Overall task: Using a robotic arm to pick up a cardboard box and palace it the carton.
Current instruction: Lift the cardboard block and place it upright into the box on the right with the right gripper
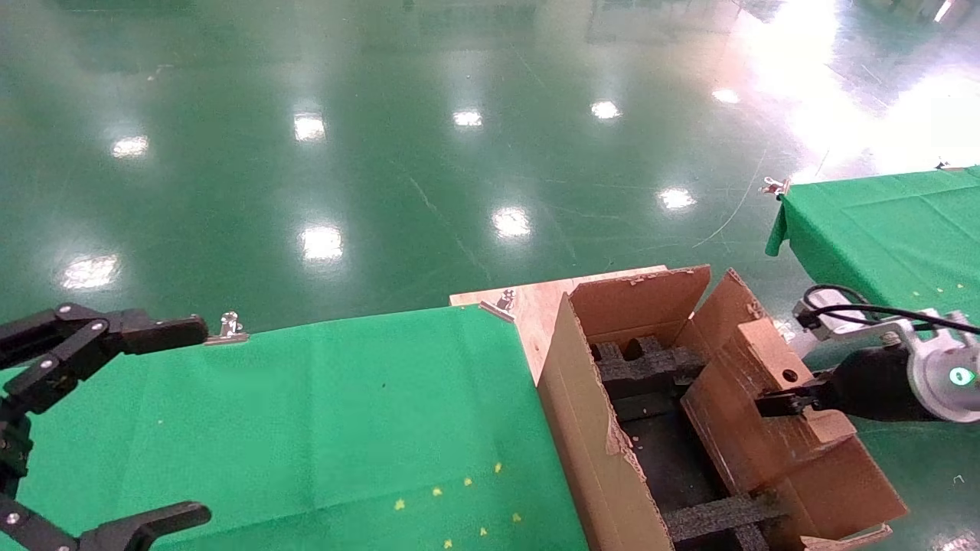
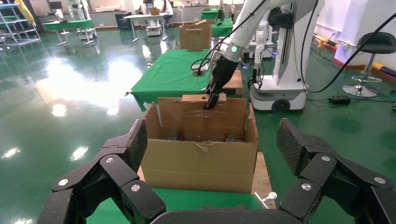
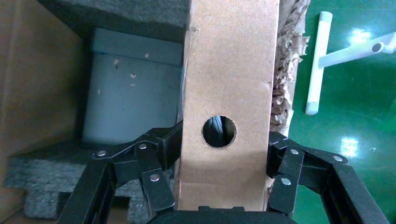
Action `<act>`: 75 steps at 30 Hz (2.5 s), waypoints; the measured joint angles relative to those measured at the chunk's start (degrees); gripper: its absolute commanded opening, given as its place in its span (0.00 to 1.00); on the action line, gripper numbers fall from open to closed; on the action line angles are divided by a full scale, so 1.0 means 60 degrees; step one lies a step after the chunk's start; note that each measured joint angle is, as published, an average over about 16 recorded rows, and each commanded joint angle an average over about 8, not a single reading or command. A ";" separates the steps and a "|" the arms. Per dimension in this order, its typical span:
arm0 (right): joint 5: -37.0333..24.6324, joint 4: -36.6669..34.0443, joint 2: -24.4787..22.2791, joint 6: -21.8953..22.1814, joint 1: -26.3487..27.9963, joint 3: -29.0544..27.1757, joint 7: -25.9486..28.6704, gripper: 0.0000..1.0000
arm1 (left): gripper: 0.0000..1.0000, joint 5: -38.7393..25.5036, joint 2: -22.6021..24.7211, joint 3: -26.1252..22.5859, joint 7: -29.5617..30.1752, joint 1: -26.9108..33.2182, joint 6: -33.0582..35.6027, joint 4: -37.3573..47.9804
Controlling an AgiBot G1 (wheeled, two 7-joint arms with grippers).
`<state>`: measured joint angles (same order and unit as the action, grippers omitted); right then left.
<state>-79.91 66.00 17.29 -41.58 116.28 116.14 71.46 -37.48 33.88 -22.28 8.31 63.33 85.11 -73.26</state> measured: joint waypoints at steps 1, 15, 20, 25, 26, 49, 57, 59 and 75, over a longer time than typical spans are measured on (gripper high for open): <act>0.0025 -0.0069 0.0089 0.0080 -0.0094 0.0024 -0.0010 0.00 | 1.00 0.0000 0.0000 0.0000 0.0000 0.0000 0.0000 0.0000; 0.0539 -0.1088 0.1175 0.0840 -0.1275 0.0176 -0.0392 0.00 | 1.00 0.0004 -0.0002 -0.0005 -0.0003 0.0002 -0.0002 0.0000; 0.0758 -0.1441 0.1448 0.0980 -0.1631 0.0175 -0.0574 0.00 | 1.00 0.0005 -0.0003 -0.0007 -0.0004 0.0002 -0.0003 0.0000; 0.0979 -0.1792 0.1706 0.1097 -0.1988 0.0158 -0.0789 0.00 | 1.00 0.0006 -0.0003 -0.0009 -0.0005 0.0003 -0.0003 0.0000; 0.1025 -0.1863 0.1758 0.1121 -0.2062 0.0152 -0.0834 0.00 | 1.00 0.0006 -0.0004 -0.0009 -0.0005 0.0003 -0.0004 0.0000; 0.2008 -0.3526 0.2815 0.1322 -0.3562 -0.0137 -0.2245 0.17 | 1.00 0.0011 -0.0007 -0.0017 -0.0009 0.0004 -0.0007 0.0001; 0.2206 -0.3696 0.2900 0.1247 -0.3712 -0.0240 -0.2504 1.00 | 1.00 0.0013 -0.0008 -0.0018 -0.0010 0.0003 -0.0010 0.0002; 0.2220 -0.3702 0.2905 0.1238 -0.3722 -0.0246 -0.2518 1.00 | 1.00 0.0013 -0.0008 -0.0018 -0.0010 0.0003 -0.0010 0.0003; 0.2092 -0.3675 0.2821 0.1225 -0.3469 -0.0253 -0.2547 1.00 | 1.00 0.0015 -0.0008 -0.0021 -0.0013 0.0006 -0.0009 0.0008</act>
<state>-67.36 43.95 34.21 -34.22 95.46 114.62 56.18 -37.39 33.83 -22.40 8.24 63.37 85.05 -73.21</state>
